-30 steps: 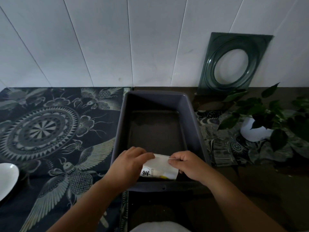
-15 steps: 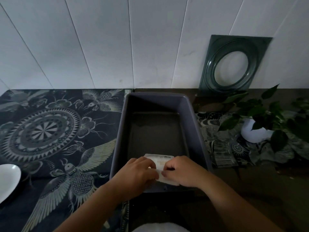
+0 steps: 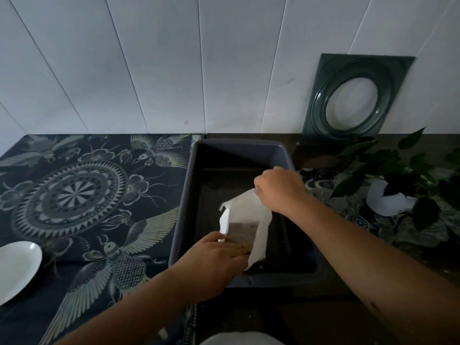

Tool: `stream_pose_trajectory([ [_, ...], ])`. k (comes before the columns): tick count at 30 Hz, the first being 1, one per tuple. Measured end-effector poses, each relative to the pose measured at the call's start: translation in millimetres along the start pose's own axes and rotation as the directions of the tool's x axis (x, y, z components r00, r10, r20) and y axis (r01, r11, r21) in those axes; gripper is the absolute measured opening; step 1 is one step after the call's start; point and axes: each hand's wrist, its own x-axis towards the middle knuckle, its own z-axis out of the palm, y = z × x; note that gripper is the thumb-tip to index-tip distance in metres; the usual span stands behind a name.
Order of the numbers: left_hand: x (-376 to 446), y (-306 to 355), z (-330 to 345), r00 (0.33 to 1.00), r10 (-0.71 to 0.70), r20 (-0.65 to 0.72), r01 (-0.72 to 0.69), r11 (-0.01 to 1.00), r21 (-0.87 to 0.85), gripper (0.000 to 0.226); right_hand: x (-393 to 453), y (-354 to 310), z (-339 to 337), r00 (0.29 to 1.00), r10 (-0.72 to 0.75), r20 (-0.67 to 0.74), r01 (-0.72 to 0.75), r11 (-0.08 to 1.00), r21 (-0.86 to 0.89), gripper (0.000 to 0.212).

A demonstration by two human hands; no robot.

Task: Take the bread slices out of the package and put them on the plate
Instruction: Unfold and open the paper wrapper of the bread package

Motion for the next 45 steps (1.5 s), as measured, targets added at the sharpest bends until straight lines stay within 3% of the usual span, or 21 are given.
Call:
stream_pose_trajectory([
  [3, 5.3, -1.3, -0.8, 0.998, -0.056, 0.04, 0.053, 0.996, 0.072, 0.043, 1.9, -2.8, 8.4, 0.996, -0.031, -0.085, 0.029, 0.999, -0.028, 0.006],
  [6, 16.2, -11.1, -6.3, 0.994, -0.094, 0.062, 0.081, 0.981, 0.179, 0.038, -6.3, -6.2, 11.9, 0.973, -0.124, -0.194, 0.129, 0.991, 0.017, 0.018],
  [9, 29.5, -25.4, -16.9, 0.986, -0.153, 0.066, 0.129, 0.952, 0.277, 0.036, -22.0, -10.2, 4.9, 0.893, -0.354, -0.277, 0.377, 0.926, 0.034, 0.018],
  [11, 36.1, -37.0, -21.3, 0.987, -0.089, 0.133, 0.037, 0.935, 0.352, 0.044, -36.0, -10.3, 1.8, 0.799, -0.549, -0.247, 0.573, 0.819, 0.032, 0.013],
  [13, 37.6, -47.2, -24.3, 0.966, 0.01, 0.257, -0.109, 0.921, 0.374, 0.044, -48.1, -5.4, 0.0, 0.764, -0.642, -0.072, 0.645, 0.763, 0.039, 0.038],
  [16, 31.7, -61.0, -31.6, 0.924, 0.032, 0.381, -0.187, 0.907, 0.377, 0.047, -57.2, 13.0, -4.1, 0.738, -0.635, 0.226, 0.647, 0.762, 0.026, 0.065],
  [23, 12.4, -70.3, -42.9, 0.917, -0.041, 0.397, -0.117, 0.924, 0.364, 0.054, -57.6, 41.4, -17.5, 0.699, -0.465, 0.543, 0.533, 0.845, 0.039, 0.058],
  [26, 15.4, -64.5, -40.0, 0.909, -0.065, 0.412, -0.128, 0.897, 0.424, 0.06, -62.1, 33.3, -18.5, 0.707, -0.458, 0.538, 0.562, 0.827, -0.034, 0.056],
  [30, 16.3, -61.4, -37.7, 0.915, -0.055, 0.4, -0.127, 0.9, 0.416, 0.055, -65.9, 18.7, -17.7, 0.721, -0.576, 0.386, 0.635, 0.771, -0.036, 0.057],
  [35, 9.3, -64.4, -38.4, 0.919, -0.089, 0.384, -0.078, 0.914, 0.397, 0.057, -69.4, 24.9, -22.7, 0.678, -0.515, 0.524, 0.615, 0.789, -0.02, 0.052],
  [45, 7.2, -64.1, -41.2, 0.894, -0.177, 0.412, 0.025, 0.937, 0.349, 0.061, -72.6, 35.2, -24.6, 0.679, -0.536, 0.502, 0.589, 0.806, 0.065, 0.049],
])
